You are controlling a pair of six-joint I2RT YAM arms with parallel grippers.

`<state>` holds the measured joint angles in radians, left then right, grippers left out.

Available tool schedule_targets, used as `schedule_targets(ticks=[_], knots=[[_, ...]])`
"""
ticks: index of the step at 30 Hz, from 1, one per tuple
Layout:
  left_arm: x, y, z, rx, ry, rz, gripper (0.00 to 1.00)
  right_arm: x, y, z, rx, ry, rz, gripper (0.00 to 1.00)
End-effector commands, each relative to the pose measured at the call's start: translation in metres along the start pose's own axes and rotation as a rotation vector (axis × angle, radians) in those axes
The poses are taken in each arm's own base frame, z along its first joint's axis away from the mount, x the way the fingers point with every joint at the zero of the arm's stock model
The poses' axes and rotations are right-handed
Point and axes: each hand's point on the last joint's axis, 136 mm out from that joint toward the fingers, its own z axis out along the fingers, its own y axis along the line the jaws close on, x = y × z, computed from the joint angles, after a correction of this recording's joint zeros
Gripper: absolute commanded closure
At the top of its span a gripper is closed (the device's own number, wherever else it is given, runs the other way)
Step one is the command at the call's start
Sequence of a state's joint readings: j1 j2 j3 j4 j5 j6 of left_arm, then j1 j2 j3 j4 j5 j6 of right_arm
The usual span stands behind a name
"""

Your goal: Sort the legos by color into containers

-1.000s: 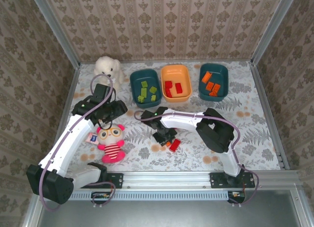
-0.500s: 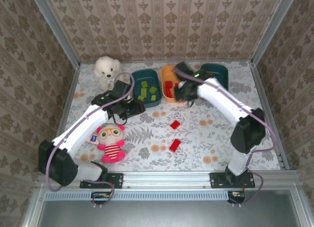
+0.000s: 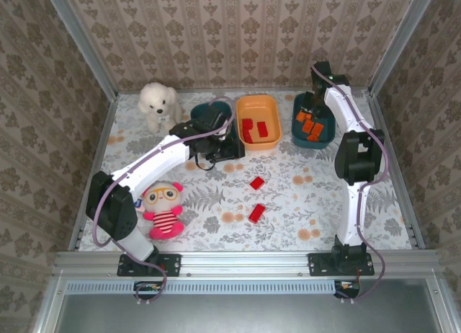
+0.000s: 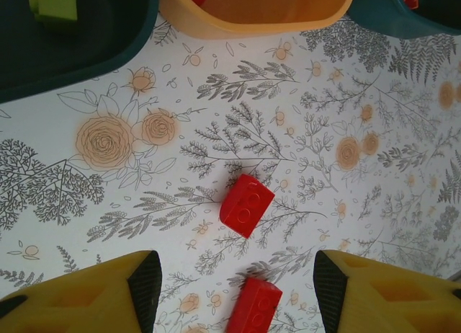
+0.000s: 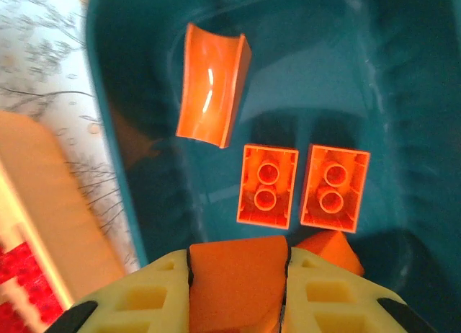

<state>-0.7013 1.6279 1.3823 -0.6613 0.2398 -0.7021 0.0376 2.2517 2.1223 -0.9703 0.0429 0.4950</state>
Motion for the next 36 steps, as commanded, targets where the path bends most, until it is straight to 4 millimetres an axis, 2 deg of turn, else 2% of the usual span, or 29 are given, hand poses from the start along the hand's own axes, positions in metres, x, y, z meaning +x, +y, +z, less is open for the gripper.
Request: schedule_targets(ticks=[1,7,12,18,22,29,33,36], knots=[[-0.004,-0.004,-0.002,0.001,-0.004,0.020,0.39,0.023,0.006,0.017,-0.011,0.108,0.010,0.88],[-0.004,-0.003,-0.001,-0.005,0.000,0.006,0.39,0.033,0.007,0.046,-0.026,0.159,0.040,0.87],[-0.003,-0.002,-0.002,-0.011,0.003,0.006,0.39,0.039,0.010,0.057,-0.035,0.194,0.058,0.84],[-0.002,-0.002,-0.004,-0.012,0.004,0.010,0.39,0.043,0.005,0.055,-0.026,0.204,0.083,0.66],[0.001,-0.002,-0.003,-0.008,0.016,0.017,0.39,0.027,0.008,0.029,-0.041,0.137,0.073,0.52],[0.009,-0.006,0.004,-0.002,0.042,0.070,0.37,0.005,0.017,-0.038,-0.108,0.008,0.058,0.44],[0.015,-0.011,0.016,-0.001,0.079,0.122,0.36,0.008,0.018,-0.075,-0.140,-0.056,0.052,0.45],[0.024,-0.018,0.031,-0.012,0.126,0.188,0.35,0.026,0.020,-0.101,-0.173,-0.095,0.026,0.45]])
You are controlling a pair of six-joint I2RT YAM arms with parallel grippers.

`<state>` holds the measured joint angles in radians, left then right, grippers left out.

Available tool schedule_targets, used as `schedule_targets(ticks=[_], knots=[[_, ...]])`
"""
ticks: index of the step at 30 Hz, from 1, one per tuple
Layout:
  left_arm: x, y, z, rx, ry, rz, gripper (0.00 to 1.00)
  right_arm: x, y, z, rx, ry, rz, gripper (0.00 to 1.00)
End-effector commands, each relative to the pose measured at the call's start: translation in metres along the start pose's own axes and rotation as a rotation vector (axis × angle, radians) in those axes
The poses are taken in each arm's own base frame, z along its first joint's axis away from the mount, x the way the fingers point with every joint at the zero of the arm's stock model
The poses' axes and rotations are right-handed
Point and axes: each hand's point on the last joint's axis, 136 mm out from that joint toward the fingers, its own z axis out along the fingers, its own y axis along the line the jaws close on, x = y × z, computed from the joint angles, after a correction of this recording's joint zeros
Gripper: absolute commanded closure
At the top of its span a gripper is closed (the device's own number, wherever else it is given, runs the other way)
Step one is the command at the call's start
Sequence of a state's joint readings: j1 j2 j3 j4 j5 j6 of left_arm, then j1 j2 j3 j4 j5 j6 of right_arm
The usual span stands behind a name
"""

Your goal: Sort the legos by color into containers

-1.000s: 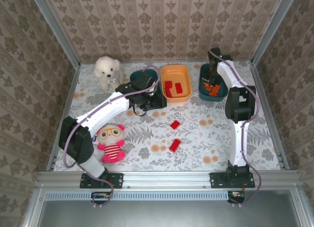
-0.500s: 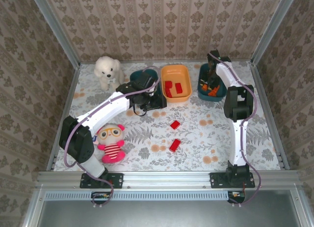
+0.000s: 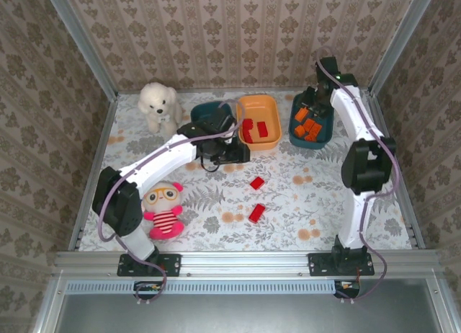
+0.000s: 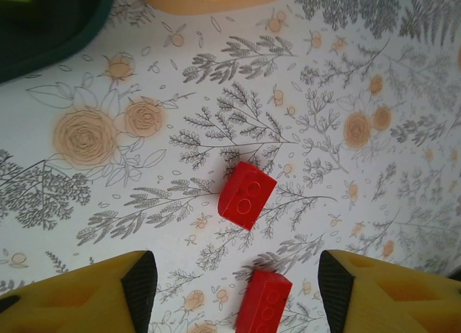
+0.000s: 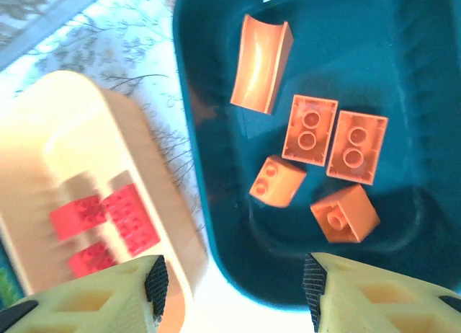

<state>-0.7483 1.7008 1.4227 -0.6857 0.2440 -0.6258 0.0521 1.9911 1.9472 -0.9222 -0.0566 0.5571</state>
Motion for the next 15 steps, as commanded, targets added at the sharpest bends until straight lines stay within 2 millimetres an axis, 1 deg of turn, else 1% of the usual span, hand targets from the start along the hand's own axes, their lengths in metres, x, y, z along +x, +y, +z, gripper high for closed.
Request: schedule_targets(ticks=[1,2,5,8,9,10,12,15], knots=[[0.011,-0.013,0.017,-0.002,0.073,0.114,0.35,0.023,0.007,-0.030,-0.033,-0.043,-0.038,0.45],[0.014,-0.015,0.023,-0.006,0.089,0.133,0.35,0.030,0.006,-0.037,-0.045,-0.053,-0.048,0.45],[0.023,-0.026,0.042,-0.012,0.135,0.211,0.34,0.069,0.001,-0.056,-0.087,-0.067,-0.078,0.44],[0.033,-0.037,0.063,-0.027,0.181,0.312,0.31,0.115,-0.008,-0.073,-0.142,-0.055,-0.096,0.42],[0.039,-0.038,0.071,-0.047,0.204,0.350,0.31,0.127,-0.012,-0.084,-0.161,-0.065,-0.096,0.42],[0.042,-0.036,0.079,-0.075,0.222,0.384,0.30,0.142,-0.020,-0.090,-0.166,-0.057,-0.092,0.41],[0.047,-0.030,0.091,-0.135,0.247,0.428,0.28,0.163,-0.032,-0.103,-0.180,-0.047,-0.077,0.39],[0.047,-0.019,0.105,-0.195,0.256,0.445,0.26,0.187,-0.047,-0.118,-0.196,-0.031,-0.063,0.37]])
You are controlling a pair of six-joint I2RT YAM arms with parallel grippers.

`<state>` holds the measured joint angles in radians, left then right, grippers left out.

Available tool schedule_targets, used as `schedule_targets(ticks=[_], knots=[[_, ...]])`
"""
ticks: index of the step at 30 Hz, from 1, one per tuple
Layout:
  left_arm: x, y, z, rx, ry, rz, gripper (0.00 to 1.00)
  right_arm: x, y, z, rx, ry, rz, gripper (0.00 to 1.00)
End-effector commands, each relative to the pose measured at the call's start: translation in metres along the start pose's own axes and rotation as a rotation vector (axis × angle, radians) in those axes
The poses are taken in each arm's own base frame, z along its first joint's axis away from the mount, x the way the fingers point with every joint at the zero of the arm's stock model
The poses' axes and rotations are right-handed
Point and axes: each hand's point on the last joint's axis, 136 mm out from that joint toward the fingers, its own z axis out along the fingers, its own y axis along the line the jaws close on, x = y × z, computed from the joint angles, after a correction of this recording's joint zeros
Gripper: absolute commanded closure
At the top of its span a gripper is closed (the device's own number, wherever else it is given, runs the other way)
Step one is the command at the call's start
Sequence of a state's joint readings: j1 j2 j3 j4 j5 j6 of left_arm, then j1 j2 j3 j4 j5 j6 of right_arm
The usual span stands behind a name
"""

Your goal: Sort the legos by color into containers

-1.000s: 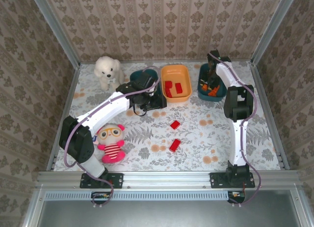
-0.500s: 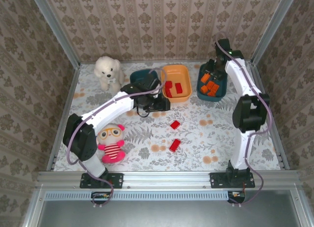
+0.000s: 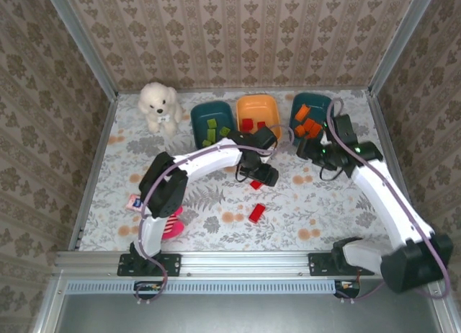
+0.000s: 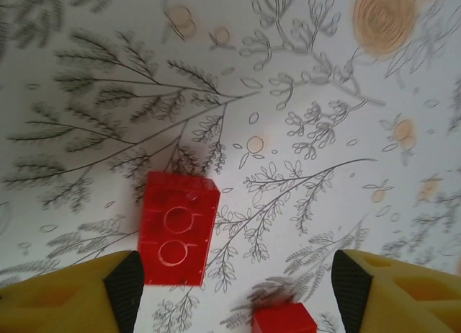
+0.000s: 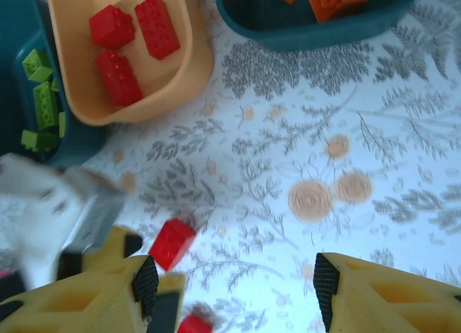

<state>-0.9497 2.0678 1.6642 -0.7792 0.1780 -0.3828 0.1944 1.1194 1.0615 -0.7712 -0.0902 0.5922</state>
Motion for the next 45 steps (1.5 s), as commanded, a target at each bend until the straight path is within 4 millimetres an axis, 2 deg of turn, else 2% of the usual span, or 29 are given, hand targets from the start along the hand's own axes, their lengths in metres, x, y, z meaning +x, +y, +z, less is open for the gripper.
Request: schedule_targets(ticks=[1,4,7,10,16,19,20,23,26,28,30,34,40,43,45], knots=[[0.005,0.021,0.008,-0.116,0.045,0.063,0.26,0.023,-0.005,-0.018,-0.032,0.018,0.034,0.37],[0.003,0.028,0.014,-0.161,0.051,0.077,0.23,0.037,-0.013,-0.028,-0.027,0.033,0.040,0.36],[0.004,0.031,0.019,-0.188,0.060,0.105,0.23,0.043,-0.016,-0.034,-0.025,0.036,0.044,0.36],[0.009,0.032,0.028,-0.195,0.091,0.119,0.27,0.045,-0.017,-0.035,-0.026,0.041,0.050,0.36],[0.012,0.031,0.038,-0.179,0.111,0.113,0.49,0.044,-0.015,-0.034,-0.029,0.043,0.055,0.36],[0.006,0.031,0.033,-0.194,0.085,0.109,0.74,0.045,-0.016,-0.034,-0.028,0.045,0.057,0.36],[0.003,0.031,0.030,-0.200,0.073,0.107,0.76,0.045,-0.016,-0.034,-0.029,0.046,0.058,0.36],[-0.022,0.031,0.001,-0.210,-0.020,0.084,0.79,0.044,-0.013,-0.035,-0.039,0.047,0.049,0.36],[-0.058,0.036,-0.040,-0.168,-0.145,0.005,0.80,0.044,-0.008,-0.034,-0.056,0.060,0.036,0.36],[-0.084,0.045,-0.064,-0.126,-0.225,-0.059,0.80,0.044,-0.004,-0.032,-0.072,0.071,0.030,0.36],[-0.106,0.056,-0.078,-0.084,-0.281,-0.109,0.80,0.044,0.001,-0.029,-0.089,0.081,0.022,0.36],[-0.149,0.084,-0.091,-0.039,-0.374,-0.168,0.80,0.044,0.013,-0.023,-0.125,0.108,0.005,0.36],[-0.218,0.129,-0.092,0.010,-0.558,-0.247,0.81,0.046,0.023,-0.018,-0.143,0.137,-0.021,0.36],[-0.249,0.143,-0.095,0.000,-0.665,-0.239,0.82,0.049,0.021,-0.017,-0.136,0.145,-0.017,0.36],[-0.262,0.150,-0.090,-0.003,-0.710,-0.235,0.82,0.051,0.019,-0.016,-0.132,0.149,-0.016,0.36]])
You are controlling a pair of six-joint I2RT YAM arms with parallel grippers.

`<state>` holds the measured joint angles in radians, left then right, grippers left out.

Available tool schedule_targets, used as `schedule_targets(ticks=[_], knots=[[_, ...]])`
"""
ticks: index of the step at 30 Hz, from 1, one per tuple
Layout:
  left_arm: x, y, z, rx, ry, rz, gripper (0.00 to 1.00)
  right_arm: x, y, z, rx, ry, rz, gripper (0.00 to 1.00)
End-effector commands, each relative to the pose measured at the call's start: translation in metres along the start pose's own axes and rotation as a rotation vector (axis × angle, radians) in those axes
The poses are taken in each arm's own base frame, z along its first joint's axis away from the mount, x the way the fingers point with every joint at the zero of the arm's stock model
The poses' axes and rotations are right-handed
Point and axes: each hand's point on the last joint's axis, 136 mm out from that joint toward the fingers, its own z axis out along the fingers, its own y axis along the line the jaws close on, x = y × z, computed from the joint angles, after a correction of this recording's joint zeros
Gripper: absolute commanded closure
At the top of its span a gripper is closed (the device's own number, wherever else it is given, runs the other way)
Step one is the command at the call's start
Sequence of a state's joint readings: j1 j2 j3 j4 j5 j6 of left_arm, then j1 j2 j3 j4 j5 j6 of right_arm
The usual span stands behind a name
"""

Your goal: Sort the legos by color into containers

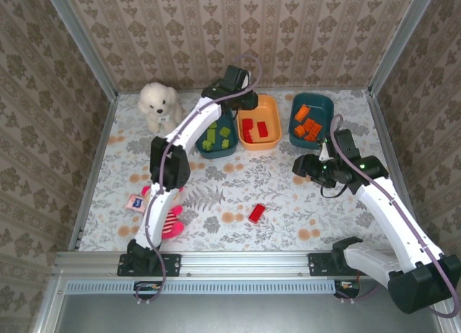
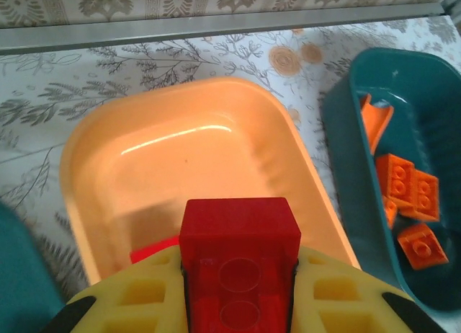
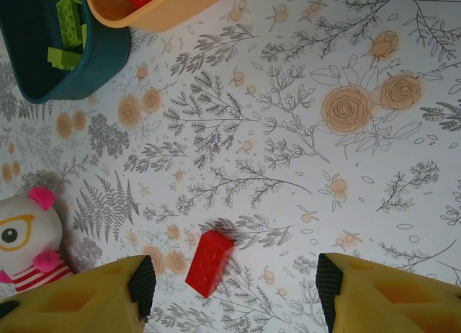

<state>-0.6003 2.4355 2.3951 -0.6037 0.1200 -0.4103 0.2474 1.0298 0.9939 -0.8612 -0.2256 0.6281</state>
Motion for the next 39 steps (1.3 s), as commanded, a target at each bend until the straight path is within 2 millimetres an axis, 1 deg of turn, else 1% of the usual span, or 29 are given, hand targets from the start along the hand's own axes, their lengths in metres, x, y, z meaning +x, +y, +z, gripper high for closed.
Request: schedule_targets(ticks=[1,3,6,7,11,16,19,22,23,25,28,30,32,33,35,37,39], knots=[[-0.022,-0.004,0.021,0.033,-0.102,-0.007,0.83,-0.002,0.009,-0.004,-0.036,-0.004,-0.020,0.36],[-0.023,0.000,0.032,0.020,-0.120,-0.010,0.83,0.001,0.008,-0.004,-0.033,0.000,-0.015,0.36],[-0.017,0.005,0.049,-0.008,-0.126,-0.006,0.82,0.003,0.006,-0.004,-0.031,0.004,-0.008,0.36],[-0.012,0.006,0.055,-0.016,-0.119,0.001,0.80,0.004,0.005,-0.004,-0.029,0.005,-0.006,0.36],[0.006,0.009,0.070,-0.049,-0.086,0.014,0.74,0.007,0.003,-0.005,-0.022,0.008,-0.009,0.36],[0.027,0.018,0.083,-0.073,-0.030,-0.004,0.71,0.008,0.001,-0.006,-0.017,0.011,-0.015,0.36],[0.034,0.017,0.086,-0.069,-0.009,-0.004,0.67,0.007,0.002,-0.004,-0.021,0.017,-0.016,0.35],[0.035,0.017,0.084,-0.068,0.003,-0.007,0.59,0.007,0.004,-0.002,-0.026,0.029,-0.018,0.35],[0.033,0.015,0.081,-0.065,0.001,-0.009,0.55,0.007,0.005,-0.001,-0.029,0.033,-0.022,0.35],[0.027,0.012,0.075,-0.059,-0.010,-0.011,0.51,0.007,0.006,0.000,-0.029,0.037,-0.032,0.35],[0.008,0.005,0.058,-0.045,-0.051,-0.028,0.45,0.006,0.007,0.000,-0.024,0.043,-0.062,0.35],[-0.008,-0.001,0.043,-0.029,-0.087,-0.040,0.45,0.007,0.007,0.002,-0.009,0.055,-0.094,0.35],[-0.025,-0.007,0.026,-0.018,-0.126,-0.058,0.45,0.010,0.010,0.004,0.007,0.066,-0.147,0.35],[-0.035,-0.011,0.013,-0.012,-0.149,-0.069,0.45,0.013,0.011,0.006,0.023,0.076,-0.182,0.35],[-0.049,-0.016,-0.009,-0.010,-0.177,-0.096,0.46,0.021,0.016,0.011,0.033,0.103,-0.247,0.35],[-0.058,-0.019,-0.035,-0.018,-0.191,-0.123,0.46,0.035,0.023,0.020,0.038,0.149,-0.312,0.33],[-0.056,-0.014,-0.059,-0.044,-0.183,-0.154,0.44,0.048,0.028,0.029,0.049,0.200,-0.342,0.32]])
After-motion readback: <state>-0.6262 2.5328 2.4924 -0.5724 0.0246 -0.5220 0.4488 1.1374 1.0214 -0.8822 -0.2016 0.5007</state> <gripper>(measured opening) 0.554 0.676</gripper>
